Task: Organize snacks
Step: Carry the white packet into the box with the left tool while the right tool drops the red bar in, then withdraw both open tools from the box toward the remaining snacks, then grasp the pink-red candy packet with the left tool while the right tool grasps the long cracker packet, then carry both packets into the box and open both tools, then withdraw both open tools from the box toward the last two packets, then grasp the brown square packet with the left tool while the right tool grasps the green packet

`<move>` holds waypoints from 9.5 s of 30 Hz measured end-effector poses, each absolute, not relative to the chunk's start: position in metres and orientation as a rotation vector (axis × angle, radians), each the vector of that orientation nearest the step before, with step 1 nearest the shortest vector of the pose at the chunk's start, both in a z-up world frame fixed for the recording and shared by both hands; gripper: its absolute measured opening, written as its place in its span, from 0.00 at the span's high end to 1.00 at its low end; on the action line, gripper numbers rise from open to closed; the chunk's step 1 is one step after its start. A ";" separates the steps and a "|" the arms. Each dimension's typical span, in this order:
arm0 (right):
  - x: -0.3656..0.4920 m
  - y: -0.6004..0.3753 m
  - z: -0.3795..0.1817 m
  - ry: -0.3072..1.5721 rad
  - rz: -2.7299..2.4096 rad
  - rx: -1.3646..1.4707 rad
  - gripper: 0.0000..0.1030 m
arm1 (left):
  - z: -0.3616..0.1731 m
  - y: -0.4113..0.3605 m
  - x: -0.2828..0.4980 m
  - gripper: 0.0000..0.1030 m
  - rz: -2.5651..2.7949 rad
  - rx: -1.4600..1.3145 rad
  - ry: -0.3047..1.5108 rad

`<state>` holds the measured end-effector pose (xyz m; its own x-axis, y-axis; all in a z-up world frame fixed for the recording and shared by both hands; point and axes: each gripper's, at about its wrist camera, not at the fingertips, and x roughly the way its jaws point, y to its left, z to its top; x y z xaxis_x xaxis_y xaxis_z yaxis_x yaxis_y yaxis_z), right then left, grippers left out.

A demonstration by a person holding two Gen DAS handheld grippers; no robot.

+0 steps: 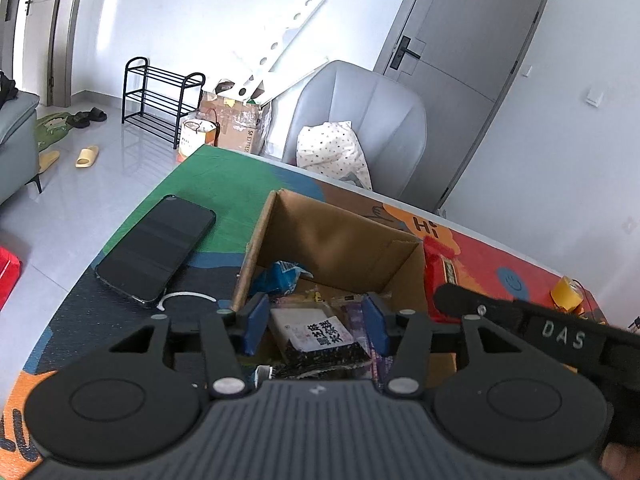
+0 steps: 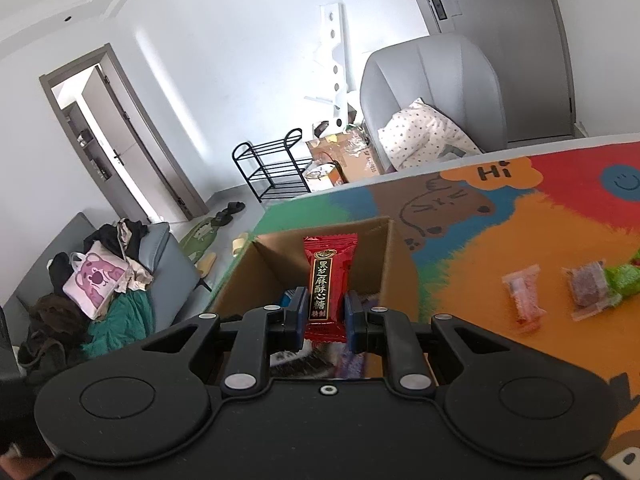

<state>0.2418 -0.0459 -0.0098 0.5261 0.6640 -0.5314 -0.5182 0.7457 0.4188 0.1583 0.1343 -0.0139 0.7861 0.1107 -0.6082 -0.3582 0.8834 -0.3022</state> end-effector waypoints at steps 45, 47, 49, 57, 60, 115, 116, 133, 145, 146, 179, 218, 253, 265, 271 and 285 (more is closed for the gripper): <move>0.232 -0.227 -0.030 0.715 0.387 0.328 0.15 | -0.016 0.000 0.196 0.10 0.076 -0.249 0.648; 0.234 -0.234 -0.033 0.717 0.378 0.334 0.15 | -0.018 -0.007 0.200 0.10 0.063 -0.244 0.656; 0.235 -0.241 -0.036 0.719 0.367 0.338 0.15 | -0.021 -0.013 0.204 0.10 0.055 -0.241 0.661; 0.246 -0.263 -0.051 0.737 0.334 0.363 0.15 | -0.031 -0.032 0.222 0.10 0.033 -0.232 0.686; 0.252 -0.267 -0.057 0.744 0.330 0.369 0.16 | -0.036 -0.036 0.230 0.10 0.035 -0.232 0.690; 0.274 -0.254 -0.076 0.752 0.260 0.286 0.68 | -0.072 -0.053 0.263 0.82 0.073 -0.231 0.734; 0.272 -0.253 -0.074 0.744 0.265 0.284 0.68 | -0.069 -0.052 0.261 0.82 0.074 -0.230 0.729; 0.252 -0.202 -0.034 0.670 0.390 0.272 0.68 | -0.022 -0.015 0.223 0.82 0.109 -0.243 0.640; 0.242 -0.147 -0.017 0.648 0.510 0.241 0.68 | -0.011 0.031 0.195 0.82 0.181 -0.260 0.614; 0.241 -0.143 -0.016 0.648 0.520 0.244 0.68 | -0.011 0.035 0.193 0.82 0.191 -0.259 0.616; 0.215 -0.043 -0.005 0.679 0.712 0.155 0.68 | -0.006 0.120 0.139 0.62 0.324 -0.372 0.630; 0.219 -0.231 -0.015 0.659 0.329 0.338 0.27 | -0.004 0.011 0.183 0.15 0.106 -0.322 0.595; 0.310 -0.266 -0.095 0.810 0.285 0.554 0.54 | -0.074 -0.053 0.311 0.39 0.070 -0.332 0.768; 0.335 -0.268 -0.117 0.851 0.287 0.612 0.55 | -0.103 -0.064 0.348 0.47 0.085 -0.364 0.810; 0.340 -0.270 -0.121 0.851 0.279 0.635 0.55 | -0.102 -0.061 0.352 0.50 0.068 -0.420 0.814; 0.347 -0.263 -0.122 0.843 0.261 0.637 0.54 | -0.105 -0.051 0.353 0.71 0.091 -0.458 0.829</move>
<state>0.3471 -0.2630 -0.1220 0.6474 0.4557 -0.6109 0.0307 0.7853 0.6183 0.3528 -0.0506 -0.1049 0.6776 -0.0982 -0.7288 -0.2537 0.8990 -0.3569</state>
